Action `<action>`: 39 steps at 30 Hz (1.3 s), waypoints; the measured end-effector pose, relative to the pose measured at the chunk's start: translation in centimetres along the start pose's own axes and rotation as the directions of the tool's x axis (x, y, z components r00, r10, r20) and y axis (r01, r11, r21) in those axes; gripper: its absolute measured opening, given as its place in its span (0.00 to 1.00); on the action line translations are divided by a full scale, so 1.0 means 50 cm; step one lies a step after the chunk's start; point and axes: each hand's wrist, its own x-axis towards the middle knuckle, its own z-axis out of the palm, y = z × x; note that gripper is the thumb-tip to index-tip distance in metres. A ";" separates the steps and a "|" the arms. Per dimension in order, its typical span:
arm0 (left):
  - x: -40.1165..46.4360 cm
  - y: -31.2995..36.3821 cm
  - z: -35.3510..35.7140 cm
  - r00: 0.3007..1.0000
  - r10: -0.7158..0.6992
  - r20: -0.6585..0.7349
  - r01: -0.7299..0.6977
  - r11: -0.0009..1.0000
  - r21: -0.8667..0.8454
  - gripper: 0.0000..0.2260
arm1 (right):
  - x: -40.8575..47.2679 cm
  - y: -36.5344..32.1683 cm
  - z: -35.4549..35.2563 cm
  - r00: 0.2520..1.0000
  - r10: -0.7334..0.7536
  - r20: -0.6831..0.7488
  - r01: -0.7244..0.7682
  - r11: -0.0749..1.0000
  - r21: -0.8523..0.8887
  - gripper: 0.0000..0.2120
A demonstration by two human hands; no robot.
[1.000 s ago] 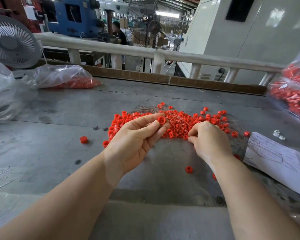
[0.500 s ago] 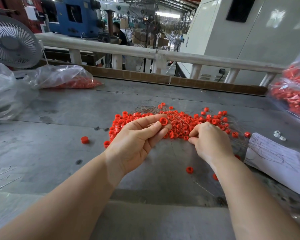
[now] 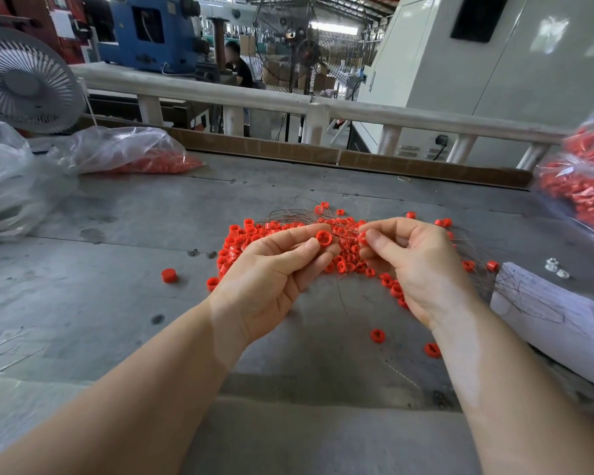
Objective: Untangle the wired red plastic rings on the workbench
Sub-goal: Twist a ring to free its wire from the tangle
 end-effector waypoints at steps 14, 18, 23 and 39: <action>0.000 -0.002 -0.003 0.998 0.034 0.050 -0.036 0.999 0.041 0.09 | -0.015 -0.015 0.021 0.981 -0.115 0.153 0.088 0.980 0.176 0.11; 0.000 -0.004 -0.004 0.997 0.040 0.066 -0.043 0.998 0.041 0.09 | -0.015 -0.008 0.026 0.962 -0.223 0.156 0.216 0.974 0.065 0.10; 0.000 -0.006 -0.005 0.997 0.041 0.071 -0.044 0.998 0.046 0.11 | -0.015 -0.003 0.029 0.958 -0.247 0.145 0.249 0.968 0.001 0.06; -0.003 -0.003 0.001 0.996 0.055 0.076 -0.058 0.998 0.036 0.10 | -0.013 -0.012 0.021 0.979 -0.166 0.118 0.143 0.973 0.181 0.10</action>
